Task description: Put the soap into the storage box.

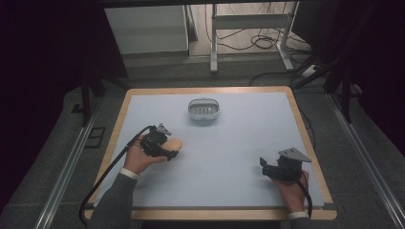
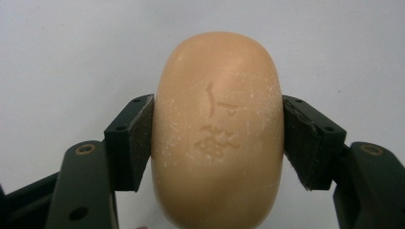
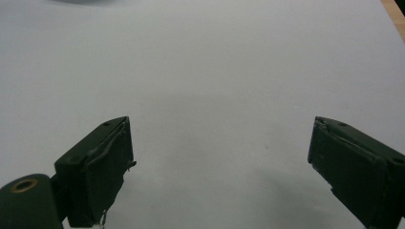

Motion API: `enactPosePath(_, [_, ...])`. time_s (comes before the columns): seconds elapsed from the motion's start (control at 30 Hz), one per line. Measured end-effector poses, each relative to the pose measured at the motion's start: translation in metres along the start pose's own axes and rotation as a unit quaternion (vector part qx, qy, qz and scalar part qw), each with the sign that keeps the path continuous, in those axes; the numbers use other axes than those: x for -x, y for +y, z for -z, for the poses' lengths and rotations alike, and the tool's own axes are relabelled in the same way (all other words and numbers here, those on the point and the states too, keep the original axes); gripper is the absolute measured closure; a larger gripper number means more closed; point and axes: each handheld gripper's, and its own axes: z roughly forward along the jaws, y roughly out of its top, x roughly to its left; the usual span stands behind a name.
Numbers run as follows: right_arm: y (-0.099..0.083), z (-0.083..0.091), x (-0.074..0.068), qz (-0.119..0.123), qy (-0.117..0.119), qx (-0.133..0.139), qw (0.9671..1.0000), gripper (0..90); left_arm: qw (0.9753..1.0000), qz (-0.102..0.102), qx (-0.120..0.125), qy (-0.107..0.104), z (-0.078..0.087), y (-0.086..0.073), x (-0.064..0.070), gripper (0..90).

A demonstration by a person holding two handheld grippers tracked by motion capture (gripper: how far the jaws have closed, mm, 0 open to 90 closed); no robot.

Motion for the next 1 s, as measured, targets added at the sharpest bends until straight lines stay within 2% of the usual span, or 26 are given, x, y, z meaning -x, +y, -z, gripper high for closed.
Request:
enactPosePath(0.53, [0.0,0.0,0.0,0.0,0.001,-0.001,1.0,8.1,1.0,-0.002,-0.004,0.002,-0.005,0.011,-0.006,32.4])
enactPosePath(1.0, [0.0,0.0,0.0,-0.001,-0.001,-0.001,1.0,8.3,1.0,-0.003,0.007,0.002,-0.003,0.023,-0.009,32.4])
